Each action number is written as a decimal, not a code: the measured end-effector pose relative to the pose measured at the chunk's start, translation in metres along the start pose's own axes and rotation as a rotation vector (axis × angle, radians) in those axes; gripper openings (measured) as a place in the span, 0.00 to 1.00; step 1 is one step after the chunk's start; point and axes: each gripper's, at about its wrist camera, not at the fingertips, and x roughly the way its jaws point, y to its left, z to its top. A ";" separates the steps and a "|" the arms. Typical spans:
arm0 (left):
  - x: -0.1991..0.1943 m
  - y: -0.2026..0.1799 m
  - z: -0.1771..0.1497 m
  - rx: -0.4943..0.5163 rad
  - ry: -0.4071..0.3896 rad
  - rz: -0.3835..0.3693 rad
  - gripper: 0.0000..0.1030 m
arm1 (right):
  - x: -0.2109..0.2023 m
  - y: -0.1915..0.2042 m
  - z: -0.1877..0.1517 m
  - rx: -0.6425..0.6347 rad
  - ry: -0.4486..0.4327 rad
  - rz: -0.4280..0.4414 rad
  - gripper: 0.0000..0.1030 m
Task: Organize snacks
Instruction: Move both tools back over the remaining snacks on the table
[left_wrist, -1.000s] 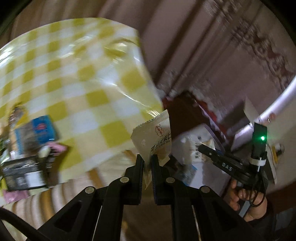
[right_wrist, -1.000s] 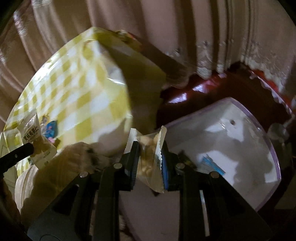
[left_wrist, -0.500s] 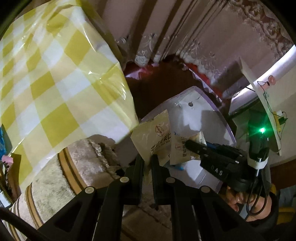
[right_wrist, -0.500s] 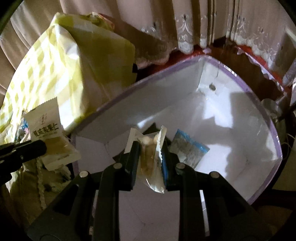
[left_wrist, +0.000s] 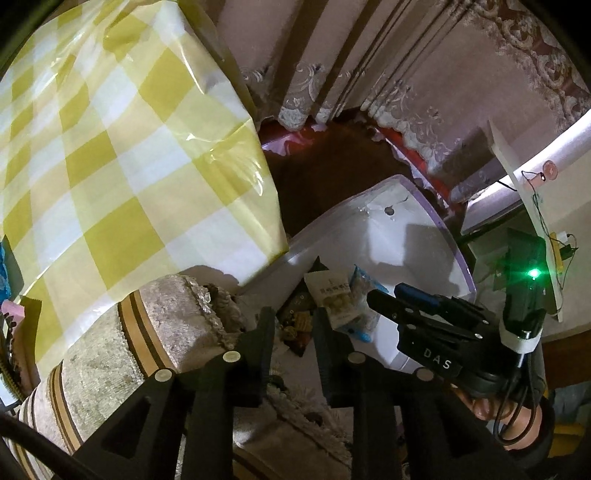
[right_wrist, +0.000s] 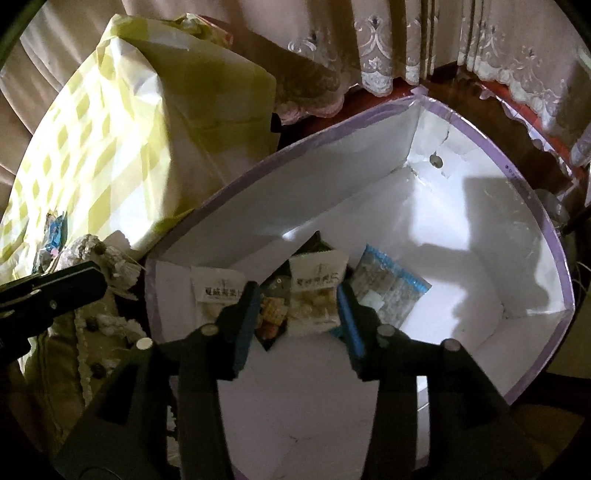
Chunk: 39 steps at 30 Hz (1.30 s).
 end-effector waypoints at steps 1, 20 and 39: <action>-0.002 0.001 -0.001 -0.003 -0.002 -0.001 0.23 | -0.002 0.001 0.000 -0.002 -0.001 -0.002 0.46; -0.066 0.043 -0.036 -0.096 -0.172 0.023 0.24 | -0.023 0.072 0.001 -0.140 -0.046 0.090 0.46; -0.166 0.205 -0.136 -0.550 -0.432 0.171 0.42 | -0.031 0.164 -0.004 -0.270 -0.081 0.103 0.59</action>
